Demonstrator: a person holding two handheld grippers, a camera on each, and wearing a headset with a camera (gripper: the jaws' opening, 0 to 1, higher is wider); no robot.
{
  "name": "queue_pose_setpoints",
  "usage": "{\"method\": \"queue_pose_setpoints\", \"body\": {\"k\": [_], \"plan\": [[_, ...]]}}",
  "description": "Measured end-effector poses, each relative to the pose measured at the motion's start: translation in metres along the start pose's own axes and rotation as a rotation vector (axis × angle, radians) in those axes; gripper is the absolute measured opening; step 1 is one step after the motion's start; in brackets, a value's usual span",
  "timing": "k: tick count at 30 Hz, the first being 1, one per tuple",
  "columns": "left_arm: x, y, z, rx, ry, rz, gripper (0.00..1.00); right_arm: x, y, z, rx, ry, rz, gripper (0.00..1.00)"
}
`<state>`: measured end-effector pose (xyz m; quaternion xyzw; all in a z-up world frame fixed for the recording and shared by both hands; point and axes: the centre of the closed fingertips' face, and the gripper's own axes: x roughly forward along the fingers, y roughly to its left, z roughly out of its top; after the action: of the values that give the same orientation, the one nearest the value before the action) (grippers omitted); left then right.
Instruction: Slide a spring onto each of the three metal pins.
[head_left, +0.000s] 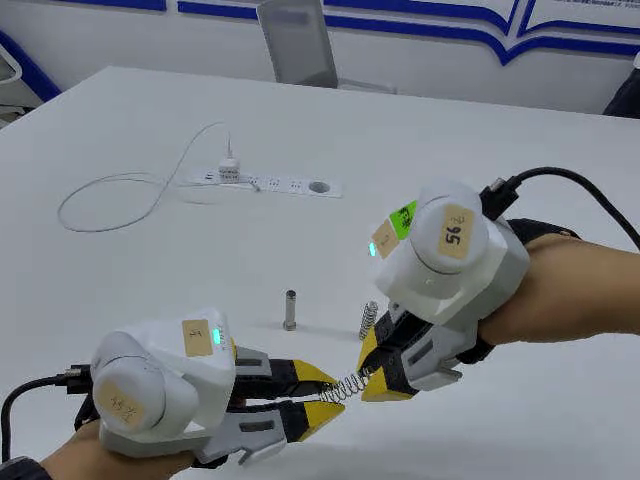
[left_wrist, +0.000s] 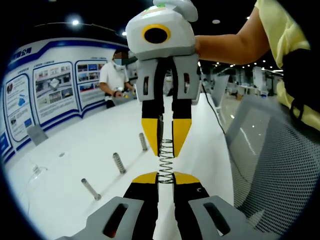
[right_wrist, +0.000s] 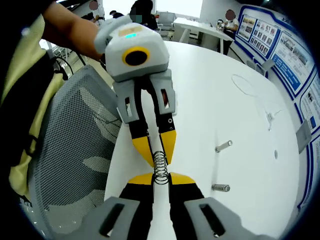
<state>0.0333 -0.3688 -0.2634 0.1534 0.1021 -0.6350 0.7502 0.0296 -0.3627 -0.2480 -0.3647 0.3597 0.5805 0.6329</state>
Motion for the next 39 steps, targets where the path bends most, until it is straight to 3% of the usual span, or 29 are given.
{"method": "queue_pose_setpoints", "body": {"k": [7,17,28,39], "plan": [[0.001,0.0,0.002,0.001,-0.006,0.003,0.1,0.002,0.004,0.023,-0.045,-0.015,-0.002,0.12],[-0.002,0.004,0.001,-0.009,-0.014,0.021,0.12,0.004,-0.001,0.026,-0.052,0.003,0.004,0.12],[-0.005,0.012,-0.007,-0.085,-0.015,0.066,0.35,0.0,-0.018,0.026,-0.047,0.022,-0.011,0.12],[-0.016,0.022,-0.018,-0.131,0.0,0.131,0.55,-0.008,-0.05,0.033,-0.032,0.027,-0.043,0.12]]}}
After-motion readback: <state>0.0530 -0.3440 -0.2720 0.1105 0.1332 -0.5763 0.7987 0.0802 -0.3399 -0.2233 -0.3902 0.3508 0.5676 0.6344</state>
